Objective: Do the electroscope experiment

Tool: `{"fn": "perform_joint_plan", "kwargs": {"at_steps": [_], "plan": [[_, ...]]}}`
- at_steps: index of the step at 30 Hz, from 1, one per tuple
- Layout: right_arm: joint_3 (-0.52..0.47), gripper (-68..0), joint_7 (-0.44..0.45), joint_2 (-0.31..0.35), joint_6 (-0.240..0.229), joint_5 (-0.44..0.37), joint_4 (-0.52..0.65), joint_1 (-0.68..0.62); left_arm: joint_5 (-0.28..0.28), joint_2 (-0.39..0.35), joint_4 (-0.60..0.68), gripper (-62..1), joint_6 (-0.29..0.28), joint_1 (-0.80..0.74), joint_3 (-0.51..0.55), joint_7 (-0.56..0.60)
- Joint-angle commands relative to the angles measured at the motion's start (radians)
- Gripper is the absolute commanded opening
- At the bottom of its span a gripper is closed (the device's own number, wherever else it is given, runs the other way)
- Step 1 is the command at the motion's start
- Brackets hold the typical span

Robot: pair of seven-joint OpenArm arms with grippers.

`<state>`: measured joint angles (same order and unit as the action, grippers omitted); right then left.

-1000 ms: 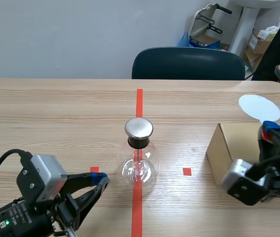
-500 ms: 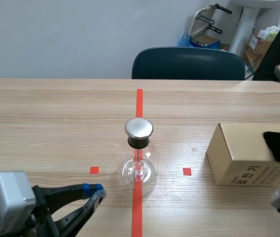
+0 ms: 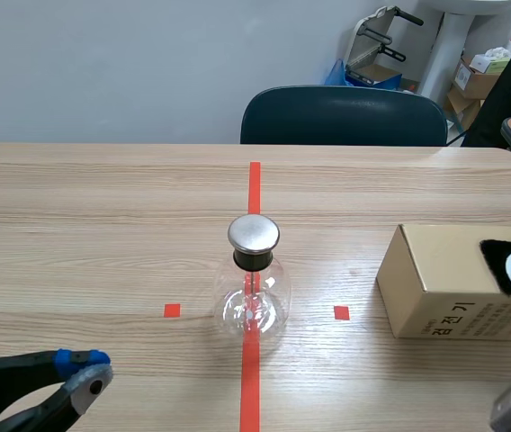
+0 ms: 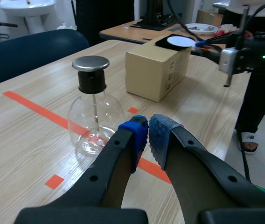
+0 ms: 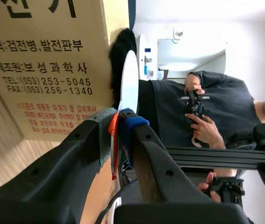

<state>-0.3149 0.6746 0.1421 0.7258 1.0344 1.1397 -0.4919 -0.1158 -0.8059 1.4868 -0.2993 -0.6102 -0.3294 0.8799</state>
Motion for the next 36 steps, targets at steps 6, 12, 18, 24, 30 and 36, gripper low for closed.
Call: {"fn": "perform_joint_plan", "kwargs": {"at_steps": [6, 12, 18, 24, 30, 36], "plan": [[-0.012, -66.5, -0.055, 0.021, 0.057, 0.038, 0.0, 0.002, 0.006, -0.063, 0.07, -54.9, -0.002, -0.047, -0.005, 0.036], [-0.013, -66.5, -0.122, 0.022, 0.057, 0.082, -0.008, 0.001, 0.008, -0.082, 0.092, -37.6, 0.002, -0.072, -0.01, 0.02], [-0.011, -66.5, 0.039, 0.031, 0.057, 0.095, -0.009, -0.006, 0.007, -0.082, 0.106, -18.7, 0.002, -0.071, -0.013, 0.019], [-0.011, -66.5, -0.039, 0.029, 0.057, 0.079, -0.013, -0.024, 0.008, -0.108, 0.155, -15.6, 0.002, -0.071, -0.014, -0.037], [-0.011, -66.5, -0.067, 0.042, 0.057, 0.084, -0.04, -0.031, 0.008, -0.126, 0.238, -15.6, 0.042, -0.071, -0.02, -0.175], [-0.005, -66.5, 0.07, 0.043, 0.057, 0.056, -0.041, -0.027, 0.007, -0.126, 0.289, -15.6, 0.069, -0.071, -0.02, -0.253]]}}
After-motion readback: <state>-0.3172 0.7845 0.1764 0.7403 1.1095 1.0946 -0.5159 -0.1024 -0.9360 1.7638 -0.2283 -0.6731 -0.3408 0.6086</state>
